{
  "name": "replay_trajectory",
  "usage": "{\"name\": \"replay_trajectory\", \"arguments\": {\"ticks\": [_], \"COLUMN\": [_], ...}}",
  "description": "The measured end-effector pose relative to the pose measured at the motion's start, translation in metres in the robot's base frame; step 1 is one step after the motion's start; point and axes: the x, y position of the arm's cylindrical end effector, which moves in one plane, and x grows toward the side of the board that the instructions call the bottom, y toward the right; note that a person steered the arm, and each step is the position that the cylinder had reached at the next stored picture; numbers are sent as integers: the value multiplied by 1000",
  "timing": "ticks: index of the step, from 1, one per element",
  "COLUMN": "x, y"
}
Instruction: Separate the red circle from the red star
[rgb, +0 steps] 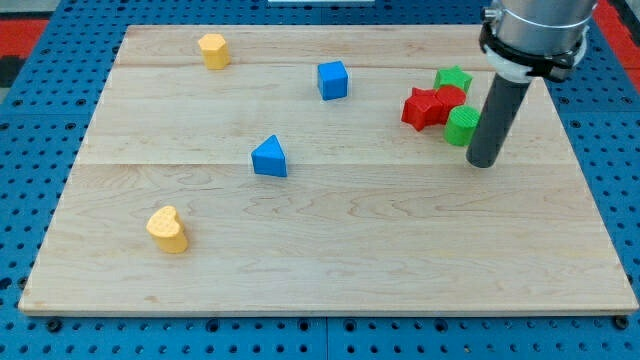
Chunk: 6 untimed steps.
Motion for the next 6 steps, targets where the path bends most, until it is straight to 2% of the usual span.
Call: {"name": "replay_trajectory", "arguments": {"ticks": [1, 3, 4, 6], "x": [-7, -58, -79, -82], "y": [30, 54, 16, -100]}}
